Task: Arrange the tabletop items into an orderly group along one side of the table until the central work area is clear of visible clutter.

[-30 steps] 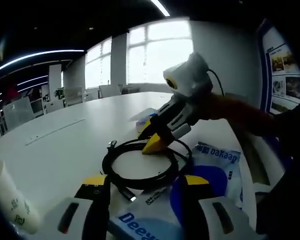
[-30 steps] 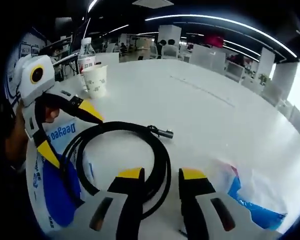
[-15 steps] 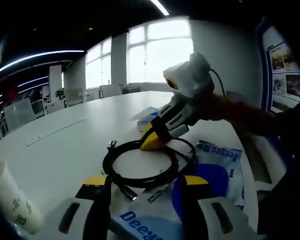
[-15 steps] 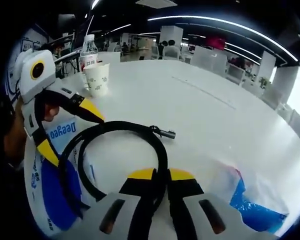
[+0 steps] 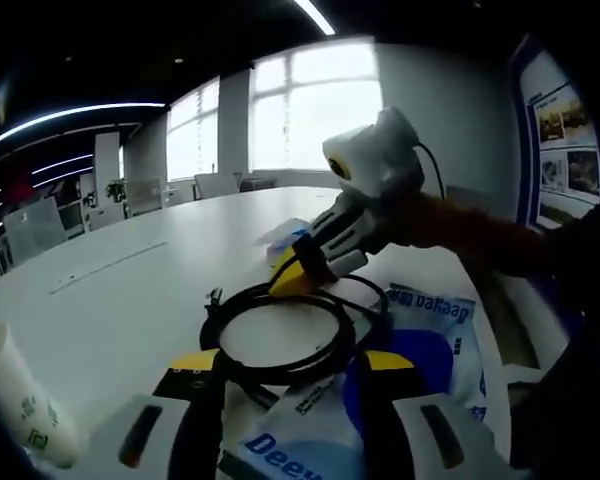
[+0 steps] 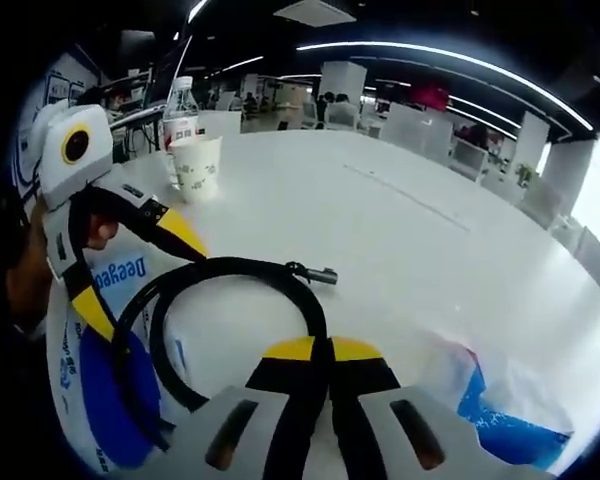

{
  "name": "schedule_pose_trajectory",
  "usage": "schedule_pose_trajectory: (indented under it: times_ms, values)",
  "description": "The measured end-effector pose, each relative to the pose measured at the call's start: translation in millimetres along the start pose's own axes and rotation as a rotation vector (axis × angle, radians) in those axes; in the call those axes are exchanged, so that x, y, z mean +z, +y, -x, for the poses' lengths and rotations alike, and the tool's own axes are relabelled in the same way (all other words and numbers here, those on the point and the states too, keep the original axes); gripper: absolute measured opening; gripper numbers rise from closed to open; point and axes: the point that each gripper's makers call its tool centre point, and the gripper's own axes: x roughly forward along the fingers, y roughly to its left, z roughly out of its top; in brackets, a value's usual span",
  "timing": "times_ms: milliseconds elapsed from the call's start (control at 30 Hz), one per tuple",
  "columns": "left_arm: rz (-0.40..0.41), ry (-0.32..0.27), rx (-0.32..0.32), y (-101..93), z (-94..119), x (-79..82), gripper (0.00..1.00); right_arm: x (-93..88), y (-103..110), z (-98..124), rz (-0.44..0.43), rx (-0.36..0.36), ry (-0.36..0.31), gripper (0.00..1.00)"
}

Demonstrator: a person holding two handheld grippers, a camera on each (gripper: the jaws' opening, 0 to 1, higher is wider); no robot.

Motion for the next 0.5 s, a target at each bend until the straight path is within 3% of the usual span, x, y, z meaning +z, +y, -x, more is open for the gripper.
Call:
schedule_pose_trajectory:
  times_ms: [167,400,500]
  values:
    - [-0.004,0.002,0.011,0.6,1.4,-0.2,0.53,-0.6,1.6,-0.1,0.003,-0.002,0.003,0.00]
    - [0.027,0.069,0.043,7.1,3.7,-11.2,0.56,-1.5,2.7,0.1,0.011,-0.003,0.006,0.00]
    - [0.037,0.065,0.033,5.9,1.8,-10.5,0.56,-2.2,2.1,0.5,0.015,-0.003,0.006,0.00]
